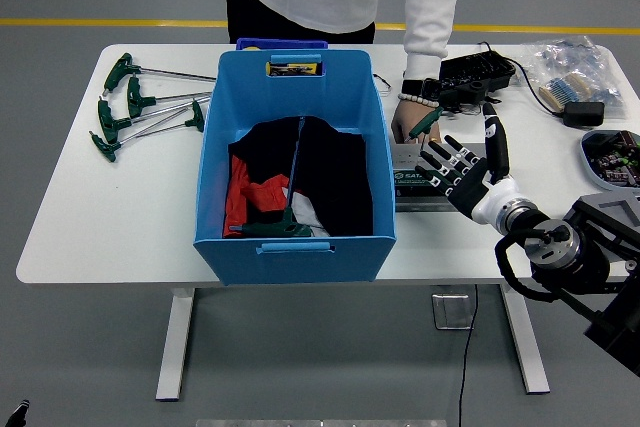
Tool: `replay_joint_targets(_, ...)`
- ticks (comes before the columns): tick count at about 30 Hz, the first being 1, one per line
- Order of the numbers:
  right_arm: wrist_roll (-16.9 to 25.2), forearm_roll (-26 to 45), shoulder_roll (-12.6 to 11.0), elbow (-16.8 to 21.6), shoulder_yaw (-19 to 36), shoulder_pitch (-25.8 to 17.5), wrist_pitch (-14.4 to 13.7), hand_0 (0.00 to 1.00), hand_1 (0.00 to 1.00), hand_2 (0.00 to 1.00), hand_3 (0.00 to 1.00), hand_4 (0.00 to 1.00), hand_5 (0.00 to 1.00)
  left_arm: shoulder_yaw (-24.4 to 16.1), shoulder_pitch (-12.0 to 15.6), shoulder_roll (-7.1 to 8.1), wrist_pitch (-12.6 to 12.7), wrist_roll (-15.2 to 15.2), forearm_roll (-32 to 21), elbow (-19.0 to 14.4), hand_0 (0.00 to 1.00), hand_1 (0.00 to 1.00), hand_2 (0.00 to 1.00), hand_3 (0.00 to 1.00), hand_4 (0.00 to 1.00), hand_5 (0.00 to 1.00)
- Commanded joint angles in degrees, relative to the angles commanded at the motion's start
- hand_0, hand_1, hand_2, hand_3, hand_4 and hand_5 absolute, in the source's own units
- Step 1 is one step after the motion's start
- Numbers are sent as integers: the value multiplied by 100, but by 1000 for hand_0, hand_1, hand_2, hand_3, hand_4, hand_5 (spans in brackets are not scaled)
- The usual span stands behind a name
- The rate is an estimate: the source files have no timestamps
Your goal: Lift tool from toolbox,place it in box,lift tool from toolbox,place it in box
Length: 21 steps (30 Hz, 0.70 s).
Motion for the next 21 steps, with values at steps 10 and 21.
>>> replay_joint_targets(10, 4, 47, 98, -189, -93, 110, 44, 617, 620, 774, 914, 996, 909, 59, -25, -3, -2, -3, -60, 0, 898, 912, 913, 758, 703, 787)
replay_joint_targets(21, -13, 86, 235, -495, -189, 278, 134, 618, 620, 774, 915, 996, 908, 141, -93, -9, -9, -14, -125, 0, 898, 912, 913, 758, 704, 788)
